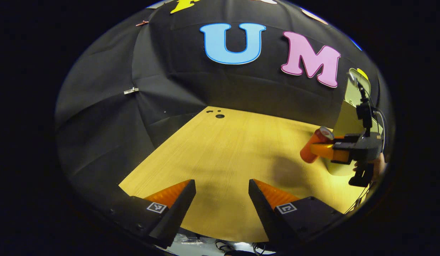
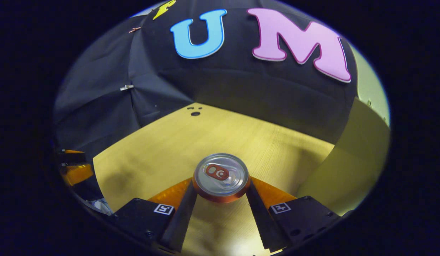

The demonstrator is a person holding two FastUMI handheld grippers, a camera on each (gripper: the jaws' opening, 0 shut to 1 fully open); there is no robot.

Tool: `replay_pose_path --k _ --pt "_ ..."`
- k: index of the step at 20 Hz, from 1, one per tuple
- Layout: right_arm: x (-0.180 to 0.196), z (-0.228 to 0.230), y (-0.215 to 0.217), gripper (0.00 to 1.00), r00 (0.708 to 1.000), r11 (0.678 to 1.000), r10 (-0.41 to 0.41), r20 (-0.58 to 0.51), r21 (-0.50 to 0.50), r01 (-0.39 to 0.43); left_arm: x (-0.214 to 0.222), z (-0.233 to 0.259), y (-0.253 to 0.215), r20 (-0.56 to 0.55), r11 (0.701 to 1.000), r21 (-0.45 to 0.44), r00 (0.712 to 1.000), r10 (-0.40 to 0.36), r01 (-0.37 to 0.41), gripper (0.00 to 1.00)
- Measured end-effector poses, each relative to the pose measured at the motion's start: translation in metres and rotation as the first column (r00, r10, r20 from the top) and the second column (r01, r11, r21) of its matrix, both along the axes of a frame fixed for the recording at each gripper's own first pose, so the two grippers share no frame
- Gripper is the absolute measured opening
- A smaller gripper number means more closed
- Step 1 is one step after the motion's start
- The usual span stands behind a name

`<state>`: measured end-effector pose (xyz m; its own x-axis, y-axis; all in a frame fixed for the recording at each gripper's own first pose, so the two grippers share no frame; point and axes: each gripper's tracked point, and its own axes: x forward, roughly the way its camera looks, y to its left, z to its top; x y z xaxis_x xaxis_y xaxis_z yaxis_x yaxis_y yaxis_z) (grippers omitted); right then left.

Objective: Press the lid of the desktop garbage bin to open it, pick up the crumpled paper on the desktop and throw it into the bin, then pick up the pop can on the desktop and drop it into the bin, and finally close the garbage bin lid.

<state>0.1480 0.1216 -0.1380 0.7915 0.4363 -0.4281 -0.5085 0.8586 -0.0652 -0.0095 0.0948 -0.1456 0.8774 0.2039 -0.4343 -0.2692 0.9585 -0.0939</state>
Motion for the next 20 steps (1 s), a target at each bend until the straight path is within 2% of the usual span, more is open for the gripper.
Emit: replay_pose_path --k 5,8,13,16,20 --pt "-0.010 0.078 -0.002 0.83 0.990 0.999 0.015 0.142 0.037 -0.020 0.016 0.003 -0.014 0.020 0.997 -0.001 0.997 -0.076 0.076 0.96" --pt "-0.018 0.118 -0.012 0.83 0.981 0.997 -0.015 0.193 0.080 -0.001 0.023 -0.001 -0.026 0.020 0.993 -0.009 0.993 -0.121 0.121 0.96" --pt "-0.021 0.175 -0.044 0.83 0.957 0.985 -0.106 0.270 0.162 0.063 0.038 0.001 -0.051 0.028 0.979 -0.021 0.979 -0.204 0.204 0.96" --pt "-0.019 0.200 -0.068 0.83 0.939 0.962 -0.189 0.286 0.245 0.119 0.047 0.005 -0.067 0.034 0.967 -0.011 0.966 -0.256 0.256 0.96" --pt "-0.013 0.218 -0.108 0.82 0.909 0.935 -0.288 0.301 0.295 0.198 0.056 0.006 -0.089 0.043 0.950 0.001 0.949 -0.311 0.312 0.96"
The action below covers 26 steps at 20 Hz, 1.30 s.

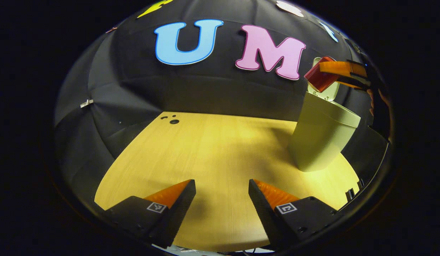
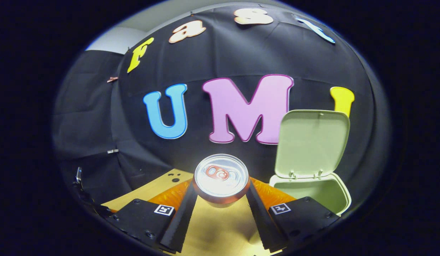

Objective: Press the lid of the desktop garbage bin to open it, pick up the crumpled paper on the desktop and throw it into the bin, then pick up the pop can on the desktop and drop it into the bin, and finally close the garbage bin lid.

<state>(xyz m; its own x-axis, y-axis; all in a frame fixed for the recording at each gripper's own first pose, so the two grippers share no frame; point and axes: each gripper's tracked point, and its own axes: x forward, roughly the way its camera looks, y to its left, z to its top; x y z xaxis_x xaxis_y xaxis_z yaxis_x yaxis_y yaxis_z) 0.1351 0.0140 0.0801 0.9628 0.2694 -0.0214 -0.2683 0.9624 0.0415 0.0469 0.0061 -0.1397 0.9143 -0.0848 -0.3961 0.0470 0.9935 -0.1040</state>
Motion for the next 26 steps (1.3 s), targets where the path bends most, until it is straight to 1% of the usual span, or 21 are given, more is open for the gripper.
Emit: replay_pose_path --k 4,8,14,17,20,23,26 --pt "0.005 0.005 -0.045 0.82 0.996 0.995 -0.091 0.006 0.032 0.091 0.009 0.001 -0.016 0.002 0.999 0.003 0.999 -0.032 0.032 0.96" --pt "0.011 -0.002 -0.088 0.82 0.984 0.983 -0.180 -0.010 0.035 0.180 0.016 -0.001 -0.033 -0.006 0.999 -0.021 0.999 -0.050 0.049 0.96" --pt "0.020 -0.023 -0.134 0.82 0.961 0.961 -0.270 -0.059 0.051 0.273 0.022 -0.005 -0.047 -0.021 0.998 -0.036 0.998 -0.054 0.053 0.96" --pt "0.026 -0.036 -0.145 0.83 0.954 0.956 -0.288 -0.082 0.036 0.291 0.023 -0.008 -0.046 -0.029 0.998 -0.031 0.998 -0.046 0.045 0.96" --pt "0.032 -0.043 -0.150 0.84 0.950 0.954 -0.297 -0.096 0.020 0.300 0.023 -0.012 -0.046 -0.040 0.999 -0.046 0.999 -0.029 0.027 0.96" --pt "0.037 -0.042 -0.151 0.93 0.949 0.952 -0.303 -0.090 0.020 0.306 0.023 -0.015 -0.044 -0.047 0.998 -0.062 0.999 -0.013 0.010 0.96" --pt "0.036 -0.036 -0.150 0.96 0.951 0.953 -0.302 -0.073 0.016 0.304 0.023 -0.016 -0.041 -0.053 0.998 -0.060 0.999 -0.002 -0.001 0.96"
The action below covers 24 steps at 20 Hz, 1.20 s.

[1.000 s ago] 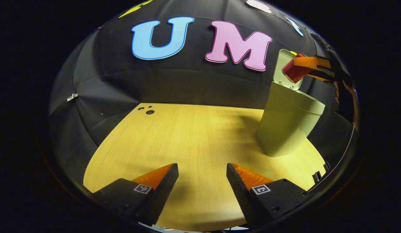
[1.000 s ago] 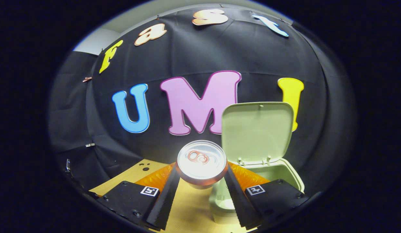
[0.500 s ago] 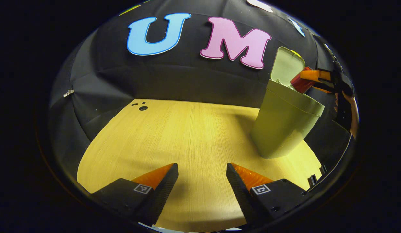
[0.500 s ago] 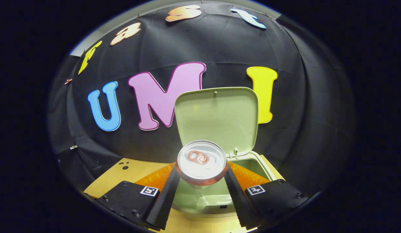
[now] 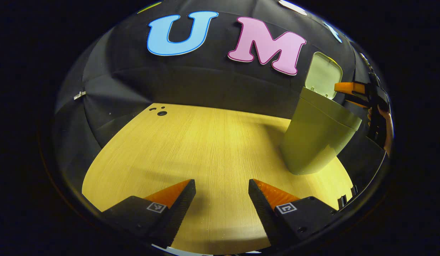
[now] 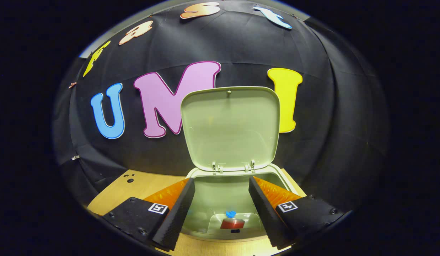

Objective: Press the lid of the desktop garbage bin to open it, pick up the crumpled paper on the desktop and throw it into the bin, then pick up the pop can on the desktop and drop it into the bin, and finally close the garbage bin lid.

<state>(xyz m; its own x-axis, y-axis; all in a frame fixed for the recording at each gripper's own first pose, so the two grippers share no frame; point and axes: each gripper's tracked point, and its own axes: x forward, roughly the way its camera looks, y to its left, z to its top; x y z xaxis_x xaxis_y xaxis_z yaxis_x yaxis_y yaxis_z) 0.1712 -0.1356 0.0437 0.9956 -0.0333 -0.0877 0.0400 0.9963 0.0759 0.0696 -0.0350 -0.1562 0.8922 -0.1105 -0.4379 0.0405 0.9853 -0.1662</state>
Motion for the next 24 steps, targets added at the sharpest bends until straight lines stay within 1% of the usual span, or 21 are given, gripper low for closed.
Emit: replay_pose_path --k 4,9,11,13,20,24 --pt "-0.003 0.025 -0.001 0.97 0.999 1.000 -0.004 0.050 -0.030 0.005 -0.001 -0.004 0.006 -0.010 1.000 0.005 1.000 0.009 -0.009 0.96" --pt "-0.005 0.083 -0.006 0.96 0.988 0.996 -0.009 0.152 -0.084 0.022 -0.002 -0.006 0.008 -0.017 1.000 0.004 1.000 0.007 -0.007 0.96" --pt "-0.005 0.102 -0.006 0.96 0.986 0.996 -0.020 0.167 -0.078 0.033 -0.002 -0.005 0.009 -0.018 1.000 0.004 1.000 0.006 -0.006 0.96" --pt "-0.003 0.121 -0.005 0.96 0.982 0.998 -0.016 0.186 -0.060 0.028 -0.001 -0.005 0.010 -0.018 1.000 0.002 1.000 0.008 -0.008 0.96" --pt "0.026 0.170 -0.013 0.96 0.966 0.999 -0.052 0.253 0.010 0.051 -0.005 -0.007 0.022 -0.024 0.999 0.006 0.999 0.037 -0.037 0.96" --pt "0.047 0.193 -0.023 0.95 0.946 0.995 -0.089 0.312 -0.017 0.099 -0.007 -0.010 0.034 -0.036 0.998 0.002 0.997 0.067 -0.067 0.96"
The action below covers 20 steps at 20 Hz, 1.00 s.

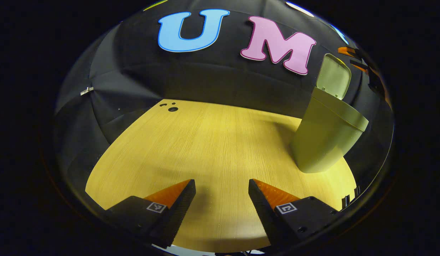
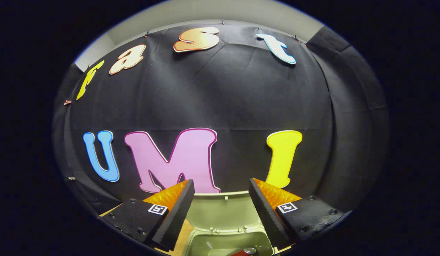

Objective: Press the lid of the desktop garbage bin to open it, pick up the crumpled paper on the desktop and throw it into the bin, then pick up the pop can on the desktop and drop it into the bin, and finally close the garbage bin lid.

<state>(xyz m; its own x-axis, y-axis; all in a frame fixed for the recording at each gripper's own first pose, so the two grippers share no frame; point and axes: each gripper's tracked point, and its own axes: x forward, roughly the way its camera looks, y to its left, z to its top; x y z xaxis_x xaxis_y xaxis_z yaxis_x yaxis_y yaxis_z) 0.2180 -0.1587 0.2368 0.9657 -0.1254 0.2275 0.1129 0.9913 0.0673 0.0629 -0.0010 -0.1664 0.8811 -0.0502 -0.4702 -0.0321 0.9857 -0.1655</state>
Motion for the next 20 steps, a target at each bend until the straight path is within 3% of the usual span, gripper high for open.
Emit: replay_pose_path --k 2,3,4,6,7,11,20 --pt "0.012 0.002 -0.005 0.95 1.000 1.000 -0.018 0.001 -0.009 0.018 -0.002 -0.001 0.006 -0.007 1.000 -0.006 1.000 0.022 -0.022 0.96" --pt "0.017 0.001 -0.007 0.91 1.000 1.000 -0.024 0.000 -0.010 0.024 -0.002 -0.001 0.008 -0.009 0.999 -0.010 0.999 0.031 -0.031 0.96" --pt "0.023 0.000 -0.008 0.95 1.000 1.000 -0.027 -0.002 -0.009 0.027 -0.002 -0.001 0.010 -0.011 0.999 -0.012 0.999 0.040 -0.040 0.96" --pt "0.033 -0.005 -0.012 0.91 0.999 0.999 -0.037 -0.008 -0.020 0.037 -0.003 -0.001 0.013 -0.015 0.999 -0.008 0.999 0.051 -0.051 0.96" --pt "0.038 -0.007 -0.013 0.95 0.999 0.999 -0.041 -0.015 -0.027 0.040 -0.003 0.000 0.015 -0.015 0.998 -0.003 0.998 0.056 -0.056 0.96" --pt "0.053 -0.021 -0.012 0.95 0.998 0.998 -0.038 -0.052 -0.056 0.035 -0.002 0.002 0.012 -0.014 0.998 0.003 0.997 0.070 -0.070 0.96" --pt "0.037 -0.029 -0.008 0.96 0.996 0.997 0.000 -0.091 -0.075 -0.007 -0.001 0.004 -0.017 0.003 0.998 -0.019 0.998 0.059 -0.058 0.96"
